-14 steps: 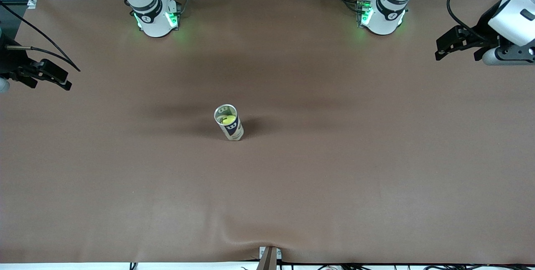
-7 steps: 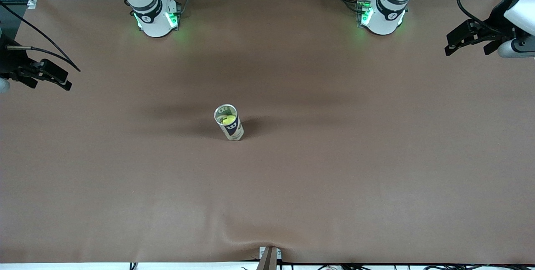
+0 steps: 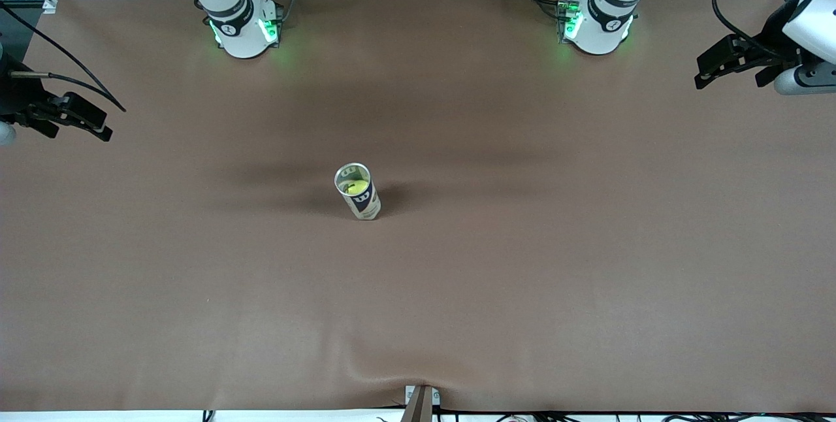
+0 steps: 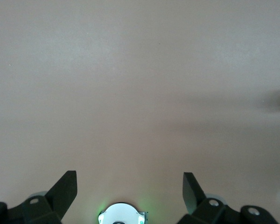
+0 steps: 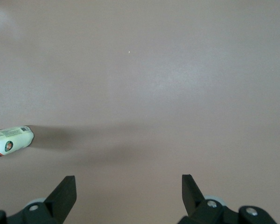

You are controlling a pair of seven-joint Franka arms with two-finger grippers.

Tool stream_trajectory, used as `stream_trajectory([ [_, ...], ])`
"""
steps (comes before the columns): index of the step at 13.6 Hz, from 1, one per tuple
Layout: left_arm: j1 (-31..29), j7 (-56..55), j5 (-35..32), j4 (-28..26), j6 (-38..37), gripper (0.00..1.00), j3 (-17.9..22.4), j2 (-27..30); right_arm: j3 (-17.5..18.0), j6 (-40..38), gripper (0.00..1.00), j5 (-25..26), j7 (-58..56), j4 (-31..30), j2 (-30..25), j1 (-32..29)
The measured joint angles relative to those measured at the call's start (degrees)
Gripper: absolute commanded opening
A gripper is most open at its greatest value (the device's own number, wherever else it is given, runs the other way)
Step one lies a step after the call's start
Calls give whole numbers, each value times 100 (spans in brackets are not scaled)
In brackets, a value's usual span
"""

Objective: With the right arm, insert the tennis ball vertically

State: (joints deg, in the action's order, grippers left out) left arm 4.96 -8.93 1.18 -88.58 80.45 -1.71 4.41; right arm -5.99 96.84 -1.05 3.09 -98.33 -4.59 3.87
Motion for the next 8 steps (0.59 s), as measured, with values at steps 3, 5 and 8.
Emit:
stream_trajectory([
  [3,2,0,-47,-11,9,100,-14,-25,3,0,100,0,-2,0,9,2],
  [5,2,0,-48,-15,31,100,-15,-44,3,0,100,0,-3,0,13,2],
  [8,8,0,-48,-33,96,100,-18,-59,3,0,100,0,-4,0,15,2],
])
